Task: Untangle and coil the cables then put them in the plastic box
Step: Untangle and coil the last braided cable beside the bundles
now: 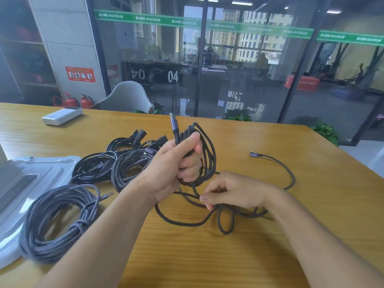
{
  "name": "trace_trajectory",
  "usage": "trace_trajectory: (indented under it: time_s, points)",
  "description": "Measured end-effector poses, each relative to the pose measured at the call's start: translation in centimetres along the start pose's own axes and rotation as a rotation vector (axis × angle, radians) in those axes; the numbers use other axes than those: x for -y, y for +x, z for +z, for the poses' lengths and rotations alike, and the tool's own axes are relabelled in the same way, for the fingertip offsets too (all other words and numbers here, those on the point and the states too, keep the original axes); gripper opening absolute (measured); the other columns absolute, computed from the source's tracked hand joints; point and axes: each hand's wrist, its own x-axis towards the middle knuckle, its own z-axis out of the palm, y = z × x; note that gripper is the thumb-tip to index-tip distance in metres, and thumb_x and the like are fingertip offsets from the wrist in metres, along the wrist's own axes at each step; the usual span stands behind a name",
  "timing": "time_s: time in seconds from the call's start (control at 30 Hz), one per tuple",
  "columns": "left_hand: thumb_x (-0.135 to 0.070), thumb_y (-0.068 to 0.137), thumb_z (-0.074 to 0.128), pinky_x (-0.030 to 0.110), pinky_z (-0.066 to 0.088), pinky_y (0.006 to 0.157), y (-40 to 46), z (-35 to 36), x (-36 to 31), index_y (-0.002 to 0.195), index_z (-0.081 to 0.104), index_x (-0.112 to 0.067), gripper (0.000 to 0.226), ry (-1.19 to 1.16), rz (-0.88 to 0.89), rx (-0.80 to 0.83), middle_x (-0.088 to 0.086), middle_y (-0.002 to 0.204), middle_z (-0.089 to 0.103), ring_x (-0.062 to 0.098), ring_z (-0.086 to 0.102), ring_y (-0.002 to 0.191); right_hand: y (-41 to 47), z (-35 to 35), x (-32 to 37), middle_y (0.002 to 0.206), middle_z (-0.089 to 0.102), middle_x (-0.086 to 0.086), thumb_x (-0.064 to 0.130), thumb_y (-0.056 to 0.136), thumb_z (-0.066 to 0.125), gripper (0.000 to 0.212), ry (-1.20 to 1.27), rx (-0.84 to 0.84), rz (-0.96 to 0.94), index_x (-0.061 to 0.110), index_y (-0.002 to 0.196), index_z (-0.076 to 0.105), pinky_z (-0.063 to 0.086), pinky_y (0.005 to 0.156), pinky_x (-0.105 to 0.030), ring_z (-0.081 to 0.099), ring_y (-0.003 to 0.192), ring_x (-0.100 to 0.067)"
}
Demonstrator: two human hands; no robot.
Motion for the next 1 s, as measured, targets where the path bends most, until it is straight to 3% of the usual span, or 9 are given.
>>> trace_trajectory:
  time_s: [0.17,0.33,0.47,0.6,0.67,0.73,0.8,0.9,1.0]
  points:
    - [-0.036,0.100,0.051,0.022,0.019,0.042,0.0,-0.8,-0.8,0.072,0.051,-0.020,0.032,-0.029,-0.075,0.092,-0.009,0.054,0.022,0.009,0.019,0.043,-1.3,-2.5,-2.0,0.068,0.039,-0.010,0.047,0.094,0.069,0.042,0.099,-0.189,0.093,0.012,0.071,0.064,0.033,0.056,-0.015,0.033,0.058,-0.013]
    - [-0.036,0.101,0.050,0.021,0.019,0.042,-0.2,-0.9,-1.1,0.072,0.049,-0.020,0.033,0.018,-0.086,0.099,-0.009,0.053,0.023,0.008,0.019,0.043,-2.3,-4.2,-3.3,0.078,0.068,0.004,0.049,0.088,0.071,0.024,0.096,-0.237,0.140,0.027,0.078,0.076,0.049,0.073,-0.022,0.058,0.073,-0.009]
    - [-0.036,0.100,0.050,0.021,0.018,0.043,-0.2,-1.2,-1.3,0.073,0.048,-0.019,0.032,0.053,-0.103,0.107,-0.008,0.055,0.021,0.009,0.018,0.044,-2.9,-4.8,-4.2,0.092,0.075,0.008,0.054,0.090,0.068,0.022,-0.022,-0.311,0.174,0.035,0.088,0.077,0.053,0.090,-0.036,0.067,0.089,-0.010]
    - [-0.034,0.101,0.050,0.021,0.019,0.044,-0.1,-0.7,-0.6,0.074,0.049,-0.019,0.032,0.150,-0.158,0.188,-0.006,0.057,0.022,0.010,0.016,0.046,-2.6,-4.6,-4.4,0.079,0.068,0.010,0.078,0.080,0.058,0.043,-0.258,-0.405,0.338,0.038,0.083,0.073,0.045,0.082,-0.039,0.057,0.083,-0.019]
    - [-0.035,0.102,0.050,0.021,0.019,0.044,-0.2,-0.5,-0.4,0.074,0.048,-0.019,0.033,0.207,-0.176,0.217,-0.004,0.058,0.023,0.012,0.016,0.047,-2.3,-4.5,-4.2,0.067,0.064,0.011,0.088,0.074,0.053,0.061,-0.482,-0.563,0.414,0.030,0.071,0.068,0.037,0.088,-0.035,0.053,0.079,-0.015]
    - [-0.036,0.102,0.051,0.023,0.017,0.045,-0.3,-0.6,-0.6,0.074,0.048,-0.019,0.034,0.252,-0.185,0.219,-0.003,0.059,0.022,0.014,0.015,0.048,-1.9,-4.3,-3.4,0.050,0.053,0.010,0.095,0.071,0.049,0.078,-0.653,-0.776,0.411,0.019,0.056,0.051,0.032,0.089,-0.033,0.051,0.064,-0.013]
    - [-0.037,0.103,0.054,0.025,0.017,0.045,-0.3,-0.7,-0.5,0.073,0.048,-0.018,0.036,0.301,-0.196,0.215,-0.001,0.060,0.022,0.015,0.015,0.049,-1.3,-3.4,-2.4,0.043,0.035,0.007,0.094,0.075,0.046,0.081,-0.723,-0.874,0.367,0.019,0.051,0.033,0.032,0.078,-0.030,0.039,0.048,-0.019]
    - [-0.036,0.105,0.057,0.025,0.018,0.045,-0.2,-0.2,0.0,0.074,0.052,-0.017,0.037,0.398,-0.231,0.222,0.001,0.060,0.025,0.017,0.016,0.051,0.0,-1.8,-1.5,0.046,0.026,0.004,0.080,0.084,0.058,0.074,-0.549,-0.954,0.293,0.019,0.054,0.028,0.024,0.053,-0.030,0.026,0.047,-0.019]
    - [-0.030,0.109,0.054,0.026,0.017,0.046,0.0,0.4,0.6,0.077,0.052,-0.013,0.035,0.498,-0.285,0.219,0.000,0.058,0.028,0.016,0.018,0.051,0.5,-1.3,-0.4,0.052,0.027,0.000,0.056,0.091,0.072,0.065,-0.119,-0.979,0.210,0.016,0.056,0.034,0.023,0.051,-0.031,0.026,0.052,-0.018]
